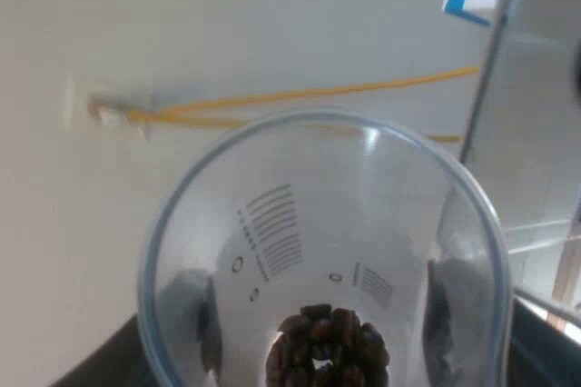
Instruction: Pour the beans into the coffee machine
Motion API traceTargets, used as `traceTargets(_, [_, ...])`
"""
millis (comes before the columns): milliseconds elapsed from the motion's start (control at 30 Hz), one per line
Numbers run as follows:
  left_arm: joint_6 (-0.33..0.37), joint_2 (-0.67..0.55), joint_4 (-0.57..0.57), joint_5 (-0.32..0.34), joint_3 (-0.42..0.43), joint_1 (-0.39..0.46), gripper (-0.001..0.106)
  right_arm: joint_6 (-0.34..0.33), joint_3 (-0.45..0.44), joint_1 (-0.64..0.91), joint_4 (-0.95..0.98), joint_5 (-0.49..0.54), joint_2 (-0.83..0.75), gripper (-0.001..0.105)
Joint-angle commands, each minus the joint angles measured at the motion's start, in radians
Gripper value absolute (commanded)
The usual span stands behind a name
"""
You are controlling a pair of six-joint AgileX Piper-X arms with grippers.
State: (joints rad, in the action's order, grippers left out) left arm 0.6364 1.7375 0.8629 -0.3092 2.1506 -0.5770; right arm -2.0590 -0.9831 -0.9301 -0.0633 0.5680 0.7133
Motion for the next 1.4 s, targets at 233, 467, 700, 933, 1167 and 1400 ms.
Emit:
traceTargets(233, [-0.296,-0.001,-0.015,-0.034,-0.001,-0.010,0.014,0.021,-0.014,-0.001,-0.004,0.003,-0.009,0.074])
traceTargets(467, [-0.420,0.010,-0.007,-0.035,-0.001,-0.010,0.014,0.021,-0.014,-0.001,-0.004,0.003,-0.009,0.074])
traceTargets(700, [-0.631,0.028,-0.009,0.006,-0.001,-0.010,0.014,0.021,-0.014,-0.001,-0.004,0.003,-0.009,0.074])
traceTargets(933, [-0.689,0.050,-0.009,0.016,-0.001,-0.010,0.014,0.021,-0.014,-0.001,-0.004,0.003,-0.009,0.074])
traceTargets(1167, [-0.806,0.051,-0.025,-0.035,-0.001,-0.010,0.014,0.021,-0.014,-0.001,-0.004,0.003,-0.009,0.074])
traceTargets(1400, [-0.887,0.043,-0.031,-0.033,-0.001,-0.010,0.014,0.021,-0.014,-0.001,-0.004,0.003,-0.009,0.074])
